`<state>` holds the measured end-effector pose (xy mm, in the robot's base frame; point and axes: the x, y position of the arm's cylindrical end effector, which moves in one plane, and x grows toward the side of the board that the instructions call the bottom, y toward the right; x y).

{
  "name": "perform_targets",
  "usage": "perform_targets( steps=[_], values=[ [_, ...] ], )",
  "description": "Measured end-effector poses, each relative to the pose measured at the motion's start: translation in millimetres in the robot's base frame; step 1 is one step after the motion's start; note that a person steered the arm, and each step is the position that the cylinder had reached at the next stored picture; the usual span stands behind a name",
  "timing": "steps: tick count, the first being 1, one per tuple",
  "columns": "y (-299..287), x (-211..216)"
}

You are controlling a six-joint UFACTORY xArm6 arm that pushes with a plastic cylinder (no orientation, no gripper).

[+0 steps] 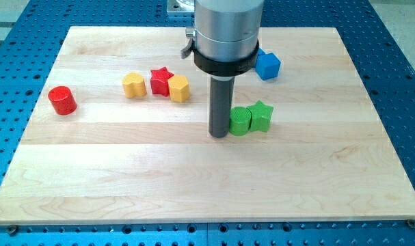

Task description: Separate the red star and the hexagon from each other

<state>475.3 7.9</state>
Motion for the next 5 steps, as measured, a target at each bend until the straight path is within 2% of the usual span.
perform_targets(
  steps=[1, 5],
  values=[
    [-47, -11],
    [-48, -154]
  ],
)
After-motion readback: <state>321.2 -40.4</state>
